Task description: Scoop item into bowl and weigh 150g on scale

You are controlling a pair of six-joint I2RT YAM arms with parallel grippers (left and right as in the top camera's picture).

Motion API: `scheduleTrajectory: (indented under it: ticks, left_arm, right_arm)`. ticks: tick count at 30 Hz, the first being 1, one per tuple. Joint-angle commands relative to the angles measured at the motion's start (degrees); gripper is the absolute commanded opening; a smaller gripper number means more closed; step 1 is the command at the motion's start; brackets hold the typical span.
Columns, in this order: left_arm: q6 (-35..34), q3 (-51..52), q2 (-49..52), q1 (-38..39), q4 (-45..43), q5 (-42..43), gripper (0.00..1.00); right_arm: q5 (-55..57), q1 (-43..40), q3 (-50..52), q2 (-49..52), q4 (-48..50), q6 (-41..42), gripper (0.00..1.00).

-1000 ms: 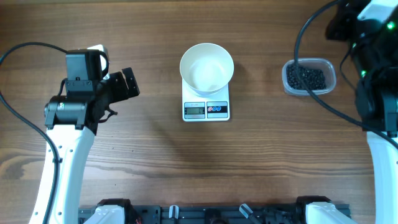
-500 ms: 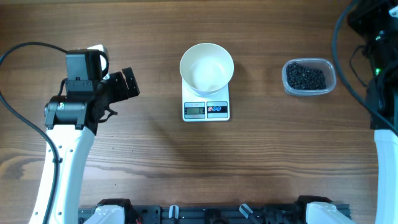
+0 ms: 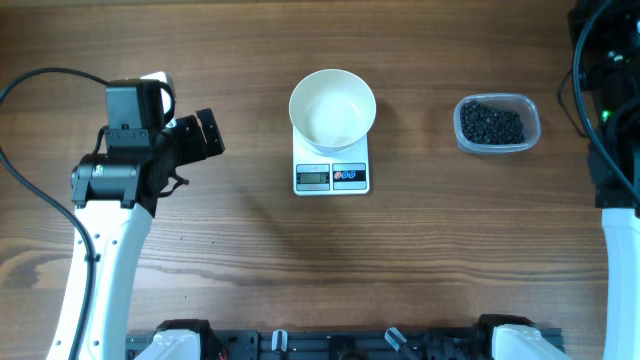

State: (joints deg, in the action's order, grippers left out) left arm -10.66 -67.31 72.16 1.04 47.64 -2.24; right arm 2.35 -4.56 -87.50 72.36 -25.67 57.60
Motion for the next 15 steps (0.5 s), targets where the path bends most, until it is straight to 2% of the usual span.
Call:
scheduleTrajectory:
  ticks: [1, 2, 6, 11, 15]
  left_arm:
    - [-0.52, 0.17, -0.22, -0.31, 0.02, 0.26, 1.00]
    - [-0.50, 0.17, -0.22, -0.31, 0.04, 0.26, 1.00]
    - [-0.50, 0.17, -0.22, -0.31, 0.04, 0.26, 1.00]
    - [-0.52, 0.17, -0.22, -0.31, 0.02, 0.26, 1.00]
    - [-0.52, 0.17, -0.22, -0.31, 0.02, 0.26, 1.00]
  right_arm:
    - [7.28, -0.02, -1.01, -0.57, 0.28, -2.95, 0.04]
    - [8.94, -0.02, -1.01, -0.57, 0.31, -4.42, 0.04]
    - [14.69, -0.02, -1.01, -0.57, -0.79, -19.28, 0.04]
    - [15.21, -0.02, -1.01, -0.57, -4.04, -37.24, 0.04]
    - [15.06, -0.02, -1.01, -0.57, -6.01, -41.22, 0.04]
